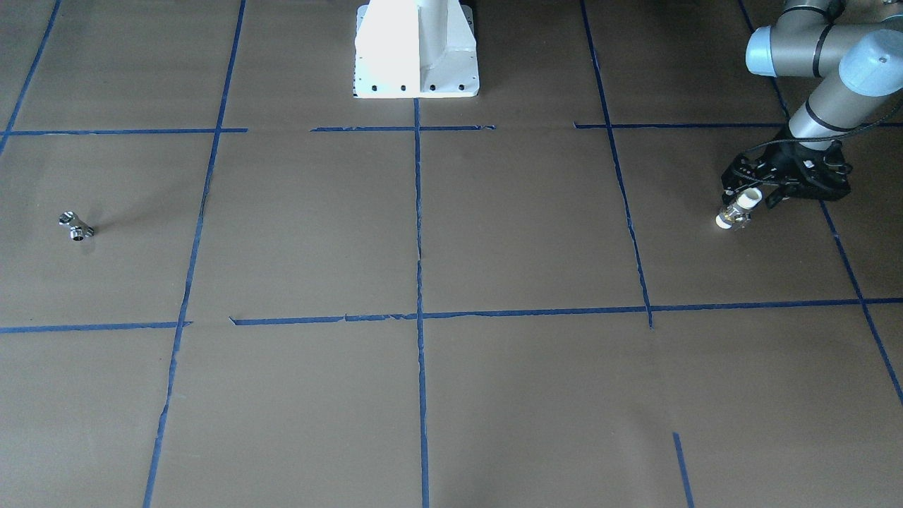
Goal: Assemble PPR valve and pipe with both arms
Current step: 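Lower the left gripper onto the white-and-chrome valve and grasp it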
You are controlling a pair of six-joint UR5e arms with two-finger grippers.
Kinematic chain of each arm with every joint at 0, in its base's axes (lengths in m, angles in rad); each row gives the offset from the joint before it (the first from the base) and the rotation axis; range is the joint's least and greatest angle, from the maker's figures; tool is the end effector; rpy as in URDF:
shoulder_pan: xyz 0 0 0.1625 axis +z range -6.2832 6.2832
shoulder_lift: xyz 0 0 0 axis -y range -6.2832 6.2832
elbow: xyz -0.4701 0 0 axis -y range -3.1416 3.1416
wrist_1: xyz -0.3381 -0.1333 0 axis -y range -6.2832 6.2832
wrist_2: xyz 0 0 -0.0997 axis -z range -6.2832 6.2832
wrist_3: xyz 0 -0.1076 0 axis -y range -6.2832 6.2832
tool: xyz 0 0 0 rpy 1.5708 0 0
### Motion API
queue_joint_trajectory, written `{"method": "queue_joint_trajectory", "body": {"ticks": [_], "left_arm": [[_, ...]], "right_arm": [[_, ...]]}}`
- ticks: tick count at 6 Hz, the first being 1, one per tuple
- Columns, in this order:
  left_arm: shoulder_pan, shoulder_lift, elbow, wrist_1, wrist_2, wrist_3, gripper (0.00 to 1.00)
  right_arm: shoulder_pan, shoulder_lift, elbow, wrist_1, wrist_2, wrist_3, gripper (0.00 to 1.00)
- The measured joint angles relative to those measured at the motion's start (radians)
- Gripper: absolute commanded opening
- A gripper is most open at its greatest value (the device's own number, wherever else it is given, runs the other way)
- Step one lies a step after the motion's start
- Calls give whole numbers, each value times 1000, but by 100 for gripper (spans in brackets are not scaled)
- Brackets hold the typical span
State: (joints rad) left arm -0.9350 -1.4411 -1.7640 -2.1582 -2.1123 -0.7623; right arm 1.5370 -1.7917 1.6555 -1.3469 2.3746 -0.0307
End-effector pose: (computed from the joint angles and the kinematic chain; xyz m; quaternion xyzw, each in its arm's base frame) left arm 0.1819 -0.3776 0.6201 0.0728 0.3922 0.0276 0.9166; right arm 0.0444 -0.3395 0.7327 0.0397 -0.3909 -0.0468 0.9184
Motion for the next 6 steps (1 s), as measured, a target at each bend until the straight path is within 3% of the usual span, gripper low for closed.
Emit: {"method": "queue_joint_trajectory", "body": {"ticks": [3,5,6], "left_arm": [[1,-4,-60,38,0,-18,0],[4,-79,-238,302,-1,-57,0],[18,-189,-308,475,1,-105,0]], "right_arm": [[0,0,2,0,14,0,100],[0,-1,3,0,24,1,100],[0,-1,3,0,25,1,100]]}}
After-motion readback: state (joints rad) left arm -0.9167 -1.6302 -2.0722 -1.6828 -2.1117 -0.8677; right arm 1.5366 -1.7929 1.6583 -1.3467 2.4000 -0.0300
